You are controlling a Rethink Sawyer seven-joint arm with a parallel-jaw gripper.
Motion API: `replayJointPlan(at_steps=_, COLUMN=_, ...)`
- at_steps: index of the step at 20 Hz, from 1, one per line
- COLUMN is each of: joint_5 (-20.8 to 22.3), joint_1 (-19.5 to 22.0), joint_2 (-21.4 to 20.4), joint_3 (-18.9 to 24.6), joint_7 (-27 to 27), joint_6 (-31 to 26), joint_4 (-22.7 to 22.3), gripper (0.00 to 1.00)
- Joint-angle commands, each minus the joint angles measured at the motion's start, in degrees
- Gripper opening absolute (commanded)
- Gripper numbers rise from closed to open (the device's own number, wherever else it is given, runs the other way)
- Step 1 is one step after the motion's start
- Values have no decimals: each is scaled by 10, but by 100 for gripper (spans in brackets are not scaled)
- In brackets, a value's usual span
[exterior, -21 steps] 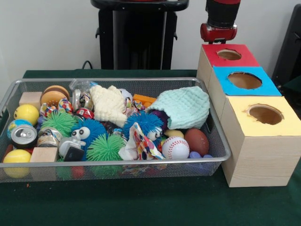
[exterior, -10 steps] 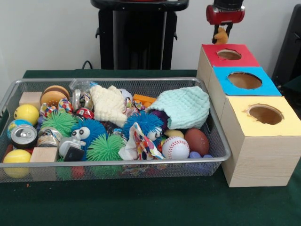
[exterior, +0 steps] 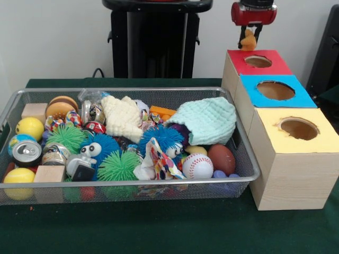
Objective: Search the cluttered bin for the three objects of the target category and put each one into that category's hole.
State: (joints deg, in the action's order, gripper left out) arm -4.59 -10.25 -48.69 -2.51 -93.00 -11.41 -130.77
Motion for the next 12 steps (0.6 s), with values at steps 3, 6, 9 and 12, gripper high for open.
replayJointPlan(at_steps=3, joint_5=-14, joint_1=11, joint_2=12, joint_3=-13, joint_7=-78, joint_6=-55, joint_4=144, gripper=0)
replayJointPlan(at_steps=6, joint_5=-12, joint_1=12, joint_2=9, joint_3=-19, joint_7=-76, joint_6=-94, joint_4=177, gripper=0)
replayJointPlan(at_steps=9, joint_5=-11, joint_1=10, joint_2=-1, joint_3=-24, joint_7=-84, joint_6=-145, joint_4=202, gripper=0)
replayJointPlan(at_steps=12, joint_5=-10, joint_1=15, joint_2=-9, joint_3=-22, joint_7=-91, joint_6=-203, joint_4=229, gripper=0)
